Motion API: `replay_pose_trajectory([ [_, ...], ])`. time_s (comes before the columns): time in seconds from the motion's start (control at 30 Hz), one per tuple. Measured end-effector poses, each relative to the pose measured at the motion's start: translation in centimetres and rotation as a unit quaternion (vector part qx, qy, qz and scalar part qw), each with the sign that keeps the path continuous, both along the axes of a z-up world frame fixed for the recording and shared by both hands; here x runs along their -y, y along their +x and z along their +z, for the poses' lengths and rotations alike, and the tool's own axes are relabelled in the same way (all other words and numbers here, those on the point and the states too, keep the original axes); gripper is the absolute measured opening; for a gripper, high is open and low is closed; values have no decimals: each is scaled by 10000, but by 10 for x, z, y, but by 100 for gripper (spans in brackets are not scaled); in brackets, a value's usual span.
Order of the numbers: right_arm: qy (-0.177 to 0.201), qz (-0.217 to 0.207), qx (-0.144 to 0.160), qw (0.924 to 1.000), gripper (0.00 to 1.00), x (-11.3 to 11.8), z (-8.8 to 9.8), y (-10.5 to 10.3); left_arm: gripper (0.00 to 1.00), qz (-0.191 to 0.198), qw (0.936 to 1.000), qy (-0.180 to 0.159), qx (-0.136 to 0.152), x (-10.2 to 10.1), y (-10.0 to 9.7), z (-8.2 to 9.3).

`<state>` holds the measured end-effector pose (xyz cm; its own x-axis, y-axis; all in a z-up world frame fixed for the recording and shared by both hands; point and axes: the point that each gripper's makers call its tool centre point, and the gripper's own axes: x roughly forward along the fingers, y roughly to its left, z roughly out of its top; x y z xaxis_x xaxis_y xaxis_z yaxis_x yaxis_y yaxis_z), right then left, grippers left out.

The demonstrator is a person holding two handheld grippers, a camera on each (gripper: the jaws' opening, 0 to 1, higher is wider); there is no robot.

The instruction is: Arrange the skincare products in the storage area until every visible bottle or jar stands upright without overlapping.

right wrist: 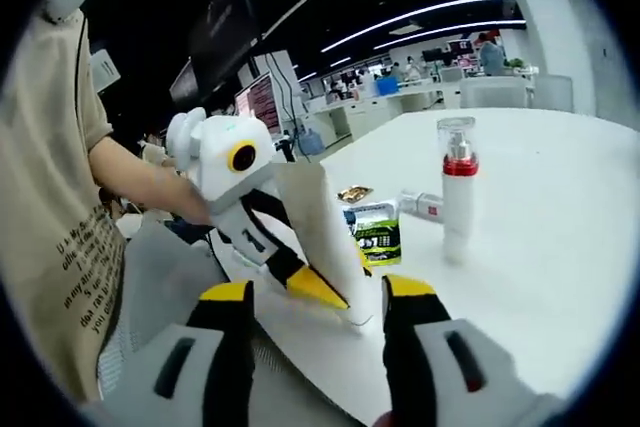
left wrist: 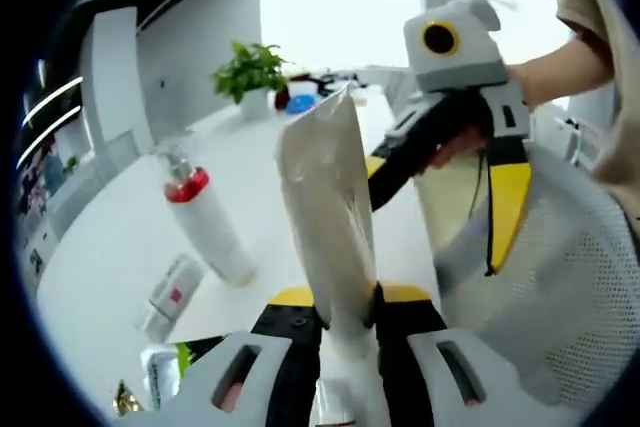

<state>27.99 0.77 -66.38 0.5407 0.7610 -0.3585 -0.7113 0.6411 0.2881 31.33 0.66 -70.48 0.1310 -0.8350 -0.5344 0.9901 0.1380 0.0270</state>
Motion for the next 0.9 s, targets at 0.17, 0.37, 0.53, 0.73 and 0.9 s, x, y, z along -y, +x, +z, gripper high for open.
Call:
replay_pose_trajectory([
  [0.17, 42, -234, -22, 9997, 54, 10, 0, 5, 16, -1, 10000, -6, 38, 0, 19, 1],
  [0.37, 50, -368, -43, 9993, 53, 15, -1, 8, 16, -6, 10000, -16, 82, 3, 41, 1],
  [0.53, 56, -441, -66, 9990, 53, 16, -3, 8, 16, -20, 9999, -6, 117, 7, 61, 1],
  [0.73, 22, -491, -157, 9987, 53, 21, -9, 5, 17, -41, 9998, -35, 208, 9, 83, 1],
  [0.9, 79, -642, -185, 9977, 53, 26, -10, 6, 17, -11, 9996, -33, 281, 9, 100, 0],
])
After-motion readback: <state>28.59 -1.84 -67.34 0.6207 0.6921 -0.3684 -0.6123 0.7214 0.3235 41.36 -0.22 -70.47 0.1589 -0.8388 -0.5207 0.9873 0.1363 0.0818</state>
